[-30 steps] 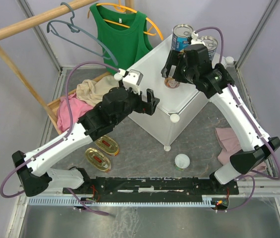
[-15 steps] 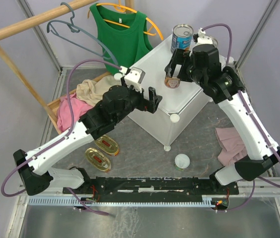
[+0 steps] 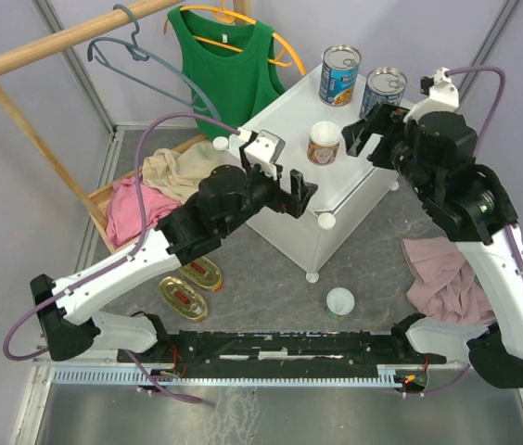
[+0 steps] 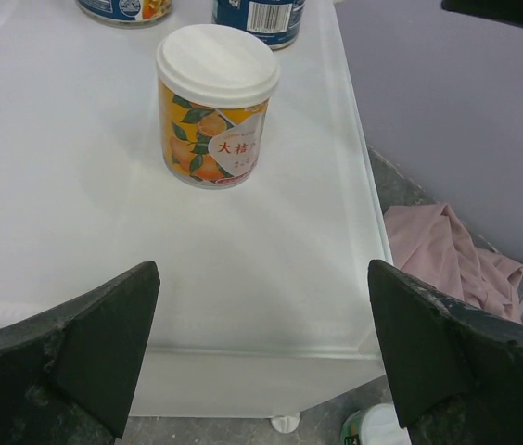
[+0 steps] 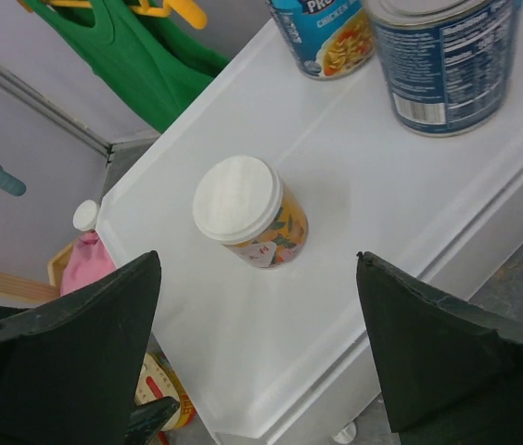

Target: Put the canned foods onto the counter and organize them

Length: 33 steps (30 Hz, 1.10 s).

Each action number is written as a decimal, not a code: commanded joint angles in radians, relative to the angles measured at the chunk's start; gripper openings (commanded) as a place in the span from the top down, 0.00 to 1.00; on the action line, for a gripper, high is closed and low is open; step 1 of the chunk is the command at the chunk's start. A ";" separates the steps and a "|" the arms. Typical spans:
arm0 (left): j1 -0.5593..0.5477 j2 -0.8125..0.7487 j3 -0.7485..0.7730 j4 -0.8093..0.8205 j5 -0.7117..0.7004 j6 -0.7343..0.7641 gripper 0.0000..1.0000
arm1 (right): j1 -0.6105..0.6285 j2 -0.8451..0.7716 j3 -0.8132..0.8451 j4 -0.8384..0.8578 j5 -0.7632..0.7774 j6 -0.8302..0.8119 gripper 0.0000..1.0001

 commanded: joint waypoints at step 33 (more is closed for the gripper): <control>-0.128 0.465 0.347 0.178 -0.602 0.044 0.05 | 0.005 -0.390 -0.328 0.057 0.188 0.027 0.36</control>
